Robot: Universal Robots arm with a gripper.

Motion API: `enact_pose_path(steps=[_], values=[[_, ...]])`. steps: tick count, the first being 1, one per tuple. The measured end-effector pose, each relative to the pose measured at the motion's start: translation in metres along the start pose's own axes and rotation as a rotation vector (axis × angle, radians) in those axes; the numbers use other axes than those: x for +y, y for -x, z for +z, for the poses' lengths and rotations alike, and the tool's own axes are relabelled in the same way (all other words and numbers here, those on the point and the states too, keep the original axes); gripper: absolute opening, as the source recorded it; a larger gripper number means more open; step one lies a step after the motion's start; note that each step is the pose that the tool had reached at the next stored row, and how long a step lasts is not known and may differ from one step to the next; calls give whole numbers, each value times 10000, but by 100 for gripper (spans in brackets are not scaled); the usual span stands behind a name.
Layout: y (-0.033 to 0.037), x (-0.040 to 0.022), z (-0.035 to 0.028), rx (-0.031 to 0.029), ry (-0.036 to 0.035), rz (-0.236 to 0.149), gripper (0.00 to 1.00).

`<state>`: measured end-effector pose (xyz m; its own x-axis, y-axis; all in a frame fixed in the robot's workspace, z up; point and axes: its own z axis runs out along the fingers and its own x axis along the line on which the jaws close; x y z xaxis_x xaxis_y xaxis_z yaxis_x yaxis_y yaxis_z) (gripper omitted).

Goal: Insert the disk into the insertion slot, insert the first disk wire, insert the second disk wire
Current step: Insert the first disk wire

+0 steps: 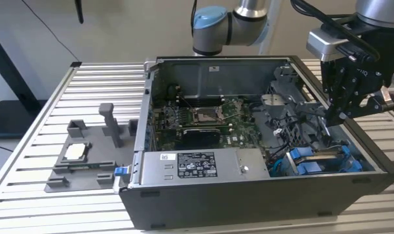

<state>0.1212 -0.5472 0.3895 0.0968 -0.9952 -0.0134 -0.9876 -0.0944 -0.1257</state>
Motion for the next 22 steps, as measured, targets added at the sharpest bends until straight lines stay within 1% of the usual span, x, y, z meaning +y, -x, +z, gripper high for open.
enact_pose_path(steps=[2, 3, 4, 5, 7, 11, 12, 14, 15, 22], values=[[-2, -16, 4, -18, 192, 7, 19], [-4, -26, 8, -25, 273, 9, 19], [-6, -37, 13, -33, 341, 11, 19], [-8, -45, 19, -39, 385, 12, 19], [-19, -62, 30, -47, 512, 16, 19], [-63, -94, 57, -74, 785, 23, 19], [-73, -98, 65, -79, 833, 26, 19], [-90, -99, 85, -83, 890, 50, 19], [-96, -97, 95, -83, 901, 73, 19], [-121, -89, 171, -55, 903, 413, 19]])
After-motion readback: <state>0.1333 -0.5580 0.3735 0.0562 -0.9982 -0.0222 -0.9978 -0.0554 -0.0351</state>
